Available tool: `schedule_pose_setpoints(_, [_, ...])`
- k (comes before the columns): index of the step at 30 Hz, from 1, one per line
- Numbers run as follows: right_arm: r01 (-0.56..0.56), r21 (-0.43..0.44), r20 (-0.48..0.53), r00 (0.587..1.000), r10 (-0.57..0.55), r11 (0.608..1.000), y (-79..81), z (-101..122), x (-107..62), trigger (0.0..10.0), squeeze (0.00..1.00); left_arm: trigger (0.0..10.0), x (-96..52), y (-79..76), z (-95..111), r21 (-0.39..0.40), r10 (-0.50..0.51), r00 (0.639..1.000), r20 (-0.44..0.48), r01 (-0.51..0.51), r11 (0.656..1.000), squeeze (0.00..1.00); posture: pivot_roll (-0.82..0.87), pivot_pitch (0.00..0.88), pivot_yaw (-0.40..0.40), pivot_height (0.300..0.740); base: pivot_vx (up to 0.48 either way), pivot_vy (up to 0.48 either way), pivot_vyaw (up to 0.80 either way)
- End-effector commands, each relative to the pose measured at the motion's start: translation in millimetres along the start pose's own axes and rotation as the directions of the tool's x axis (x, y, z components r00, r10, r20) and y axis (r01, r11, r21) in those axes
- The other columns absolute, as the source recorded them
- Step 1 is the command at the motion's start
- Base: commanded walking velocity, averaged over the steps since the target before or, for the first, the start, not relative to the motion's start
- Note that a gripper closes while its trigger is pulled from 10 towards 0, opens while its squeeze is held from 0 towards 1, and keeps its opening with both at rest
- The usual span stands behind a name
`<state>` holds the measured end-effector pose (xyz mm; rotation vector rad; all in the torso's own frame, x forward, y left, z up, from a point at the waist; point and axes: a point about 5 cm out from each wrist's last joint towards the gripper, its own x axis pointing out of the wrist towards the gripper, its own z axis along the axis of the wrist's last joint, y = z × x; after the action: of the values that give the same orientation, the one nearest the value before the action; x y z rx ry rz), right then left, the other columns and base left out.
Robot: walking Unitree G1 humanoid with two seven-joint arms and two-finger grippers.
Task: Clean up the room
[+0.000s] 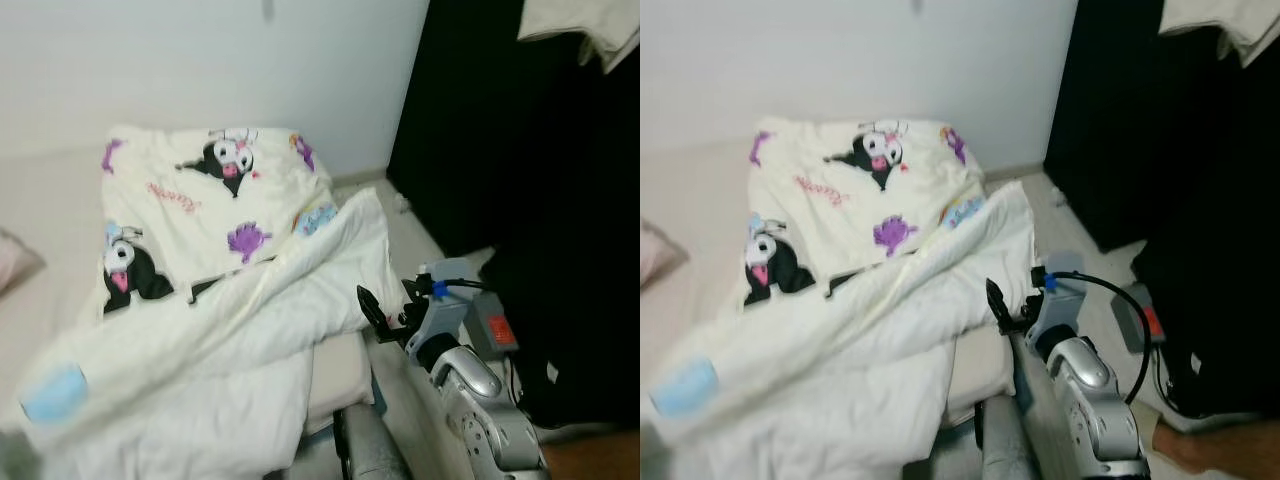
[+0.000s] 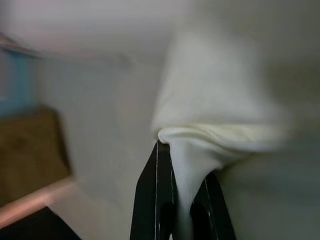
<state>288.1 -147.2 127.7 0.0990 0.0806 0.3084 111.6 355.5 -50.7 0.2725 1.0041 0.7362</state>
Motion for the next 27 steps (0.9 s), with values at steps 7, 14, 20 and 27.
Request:
schedule_pose_setpoints(7, [0.000, -0.009, -0.007, 1.000, 0.000, 1.000, -8.4, -5, 6.6, 10.0, 0.00, 0.0, -14.2, -17.9, -55, 0.029, -0.066, 0.970, -0.235, 0.075, 0.997, 0.00, -0.19, 0.014, 0.057, 0.626, 0.000, 0.000, 0.00])
schedule_pose_setpoints(14, [-0.009, -0.009, -0.006, 1.000, 0.008, 1.000, -11.8, -7, 13.8, 10.0, 0.00, 10.0, -9.7, -14.3, -39, 0.015, -0.012, 0.980, -0.198, 0.015, 1.000, 0.97, -0.19, 0.000, 0.042, 0.626, 0.000, 0.000, 0.00])
schedule_pose_setpoints(20, [-0.034, -0.010, -0.012, 0.999, 0.034, 0.999, -10.8, -7, 17.7, 10.0, 0.00, 10.0, -3.8, -18.1, -4, -0.030, 0.012, 0.996, -0.088, -0.015, 0.999, 1.00, -0.19, 0.000, 0.023, 0.626, 0.000, 0.000, 0.00])
schedule_pose_setpoints(27, [-0.030, 0.011, -0.020, 0.999, 0.031, 0.999, -17.5, -11, 17.5, 10.0, 0.00, 10.0, -1.1, -23.0, 37, -0.044, 0.035, 0.998, 0.045, -0.033, 0.998, 1.00, -0.19, 0.000, 0.009, 0.626, 0.000, 0.000, 0.00])
